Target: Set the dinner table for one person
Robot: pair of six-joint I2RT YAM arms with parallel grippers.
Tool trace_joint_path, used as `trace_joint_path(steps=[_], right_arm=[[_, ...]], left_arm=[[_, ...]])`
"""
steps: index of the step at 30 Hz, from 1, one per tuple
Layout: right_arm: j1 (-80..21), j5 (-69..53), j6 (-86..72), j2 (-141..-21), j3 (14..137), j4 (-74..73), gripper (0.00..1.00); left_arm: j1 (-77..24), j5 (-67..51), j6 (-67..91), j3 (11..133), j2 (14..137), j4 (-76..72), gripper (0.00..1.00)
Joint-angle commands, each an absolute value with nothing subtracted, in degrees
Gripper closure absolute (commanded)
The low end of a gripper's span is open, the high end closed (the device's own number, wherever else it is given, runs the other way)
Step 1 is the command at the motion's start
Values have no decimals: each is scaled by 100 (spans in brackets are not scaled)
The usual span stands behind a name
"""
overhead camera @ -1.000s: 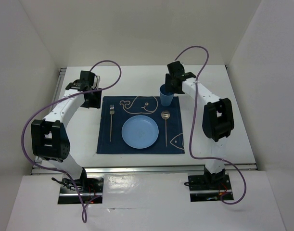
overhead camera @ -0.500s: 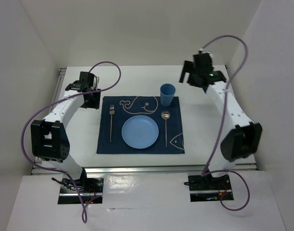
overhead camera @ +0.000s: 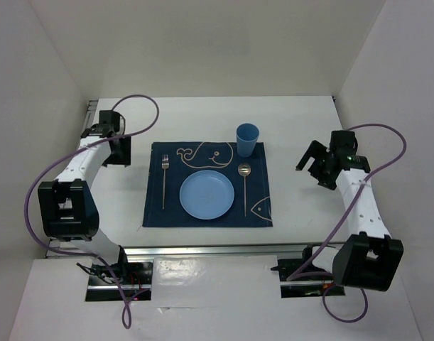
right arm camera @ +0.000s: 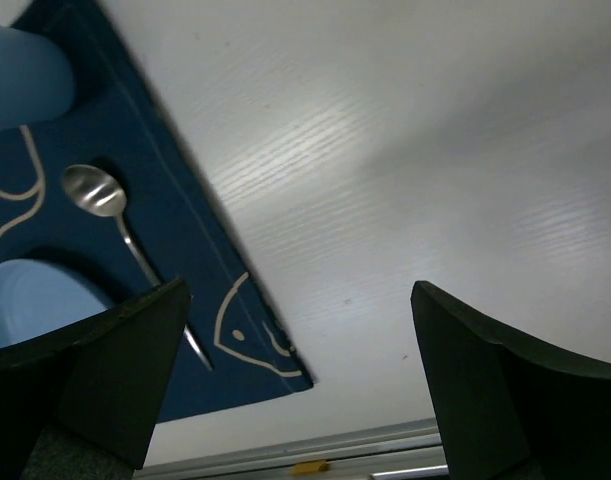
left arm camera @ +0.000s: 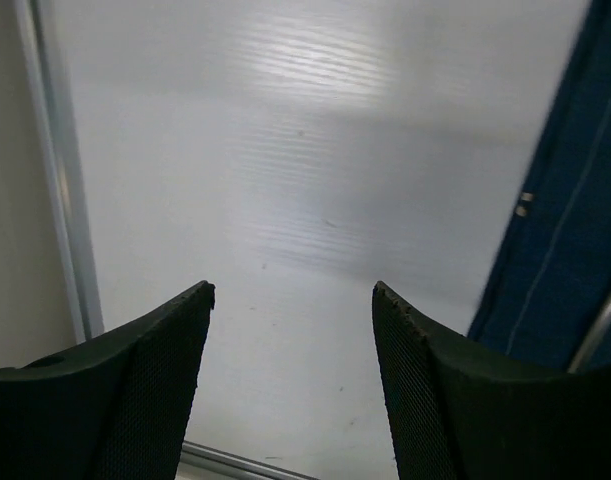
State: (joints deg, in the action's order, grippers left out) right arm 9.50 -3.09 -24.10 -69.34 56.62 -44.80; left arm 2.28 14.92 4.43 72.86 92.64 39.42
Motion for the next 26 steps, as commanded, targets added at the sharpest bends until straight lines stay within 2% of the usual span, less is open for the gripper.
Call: trace_joint_path(steps=[1, 14, 26], right_arm=[[932, -843, -2304, -6557, 5774, -4349, 0], [932, -800, -2118, -6047, 5916, -4904, 0], [932, -1195, -1908, -5556, 5915, -5089, 0]], left_arm=[[650, 1670, 352, 7366, 8852, 4096, 28], [853, 1205, 246, 6575, 7805, 3674, 28], [853, 932, 299, 6574, 7805, 3674, 28]])
